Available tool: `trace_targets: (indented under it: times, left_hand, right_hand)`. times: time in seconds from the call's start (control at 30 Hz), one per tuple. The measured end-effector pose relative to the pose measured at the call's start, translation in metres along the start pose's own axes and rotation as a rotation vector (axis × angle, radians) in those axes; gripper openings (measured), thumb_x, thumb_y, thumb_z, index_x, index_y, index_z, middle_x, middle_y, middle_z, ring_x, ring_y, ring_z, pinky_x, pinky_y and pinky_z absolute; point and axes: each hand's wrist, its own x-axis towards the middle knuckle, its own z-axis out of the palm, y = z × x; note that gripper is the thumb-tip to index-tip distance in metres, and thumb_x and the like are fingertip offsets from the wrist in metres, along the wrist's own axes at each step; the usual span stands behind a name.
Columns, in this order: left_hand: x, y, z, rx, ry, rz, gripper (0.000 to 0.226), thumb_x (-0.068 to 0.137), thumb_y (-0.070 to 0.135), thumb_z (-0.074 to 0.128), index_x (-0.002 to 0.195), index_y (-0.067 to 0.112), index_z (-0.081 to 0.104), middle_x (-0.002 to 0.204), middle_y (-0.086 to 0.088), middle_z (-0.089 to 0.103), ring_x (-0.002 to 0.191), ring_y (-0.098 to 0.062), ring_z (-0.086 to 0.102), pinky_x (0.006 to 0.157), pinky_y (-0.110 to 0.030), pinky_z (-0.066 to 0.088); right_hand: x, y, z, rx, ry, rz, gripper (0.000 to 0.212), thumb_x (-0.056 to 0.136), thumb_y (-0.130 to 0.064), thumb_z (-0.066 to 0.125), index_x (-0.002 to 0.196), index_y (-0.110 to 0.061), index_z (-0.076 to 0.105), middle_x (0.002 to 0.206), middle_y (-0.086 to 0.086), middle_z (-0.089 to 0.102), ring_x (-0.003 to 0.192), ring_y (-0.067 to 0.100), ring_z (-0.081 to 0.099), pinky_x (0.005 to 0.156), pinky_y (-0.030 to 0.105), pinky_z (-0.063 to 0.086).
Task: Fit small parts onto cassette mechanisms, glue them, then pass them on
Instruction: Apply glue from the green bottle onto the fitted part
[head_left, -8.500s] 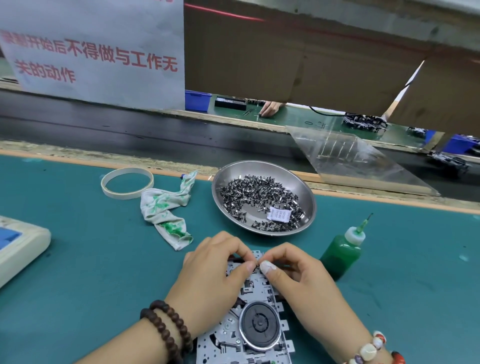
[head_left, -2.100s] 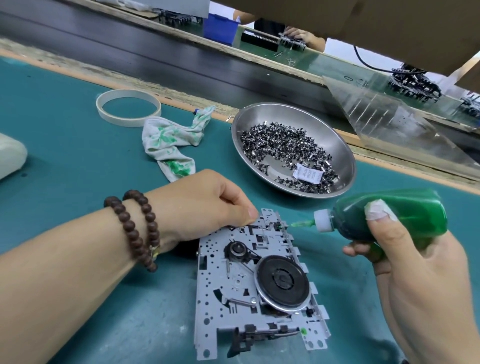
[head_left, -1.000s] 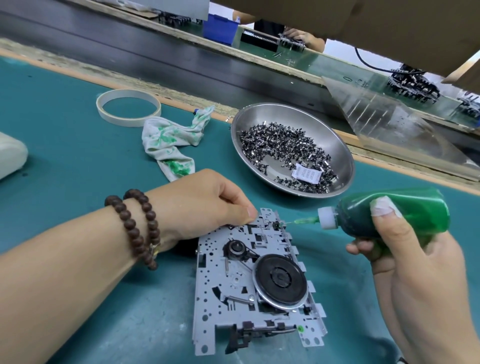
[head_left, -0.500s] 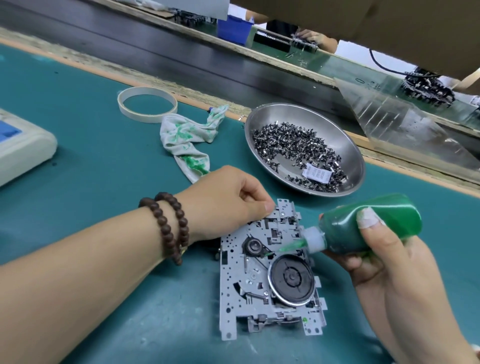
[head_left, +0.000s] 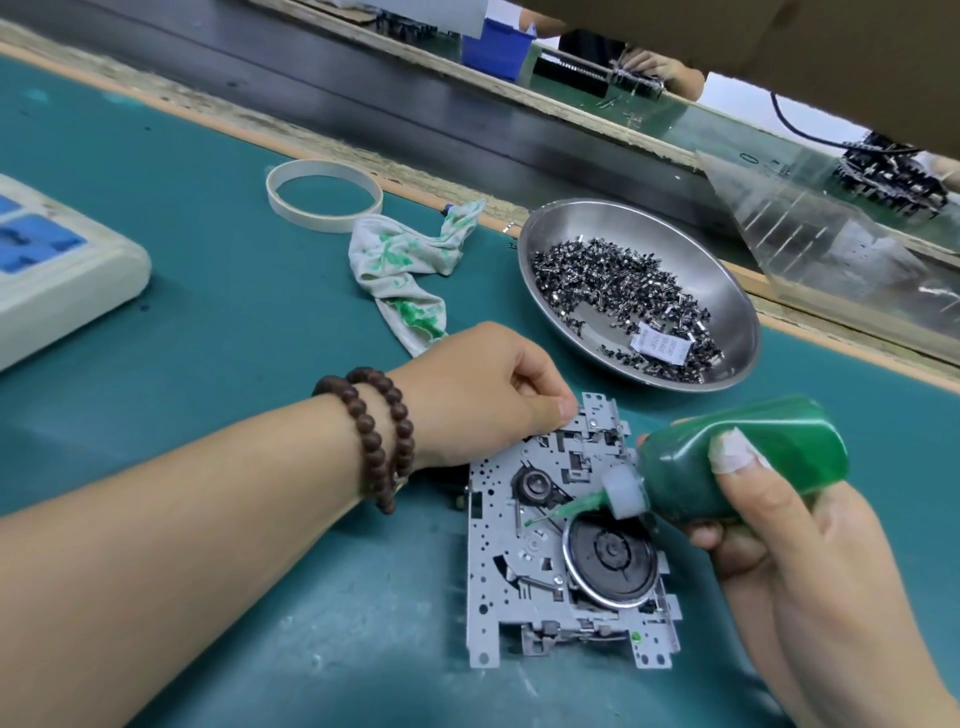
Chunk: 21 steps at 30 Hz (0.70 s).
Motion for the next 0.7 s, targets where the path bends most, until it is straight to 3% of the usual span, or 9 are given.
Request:
trace_targets:
  times: [0.17,0.7]
  left_hand:
    - [0.0003,0.0003,-0.0003,0.013,-0.001,-0.001,0.010,0.083,0.025,0.066,0.075,0.020,0.069,0.041,0.017,0.048,0.039,0.004,0.040,0.043,-0.008,0.030]
    - [0.0004,0.0003,-0.0006,0.018,-0.006,0.001,0.011,0.083,0.025,0.066,0.073,0.022,0.068,0.041,0.017,0.049,0.039,0.004,0.041,0.044,-0.008,0.030]
  right_hand:
    - [-0.0006,-0.0002,0.0004,-0.083,-0.040,-0.025,0.047,0.051,-0.065,0.076,0.078,-0.026,0.074,0.072,-0.004,0.071,0.058,0.001,0.060,0.047,0.010,0.044]
    - [-0.0013,-0.0002,0.0009,-0.131,-0.011,-0.051,0.049,0.045,-0.068,0.077,0.076,-0.031,0.073,0.070,-0.007,0.070,0.056,-0.001,0.058,0.047,0.009,0.044]
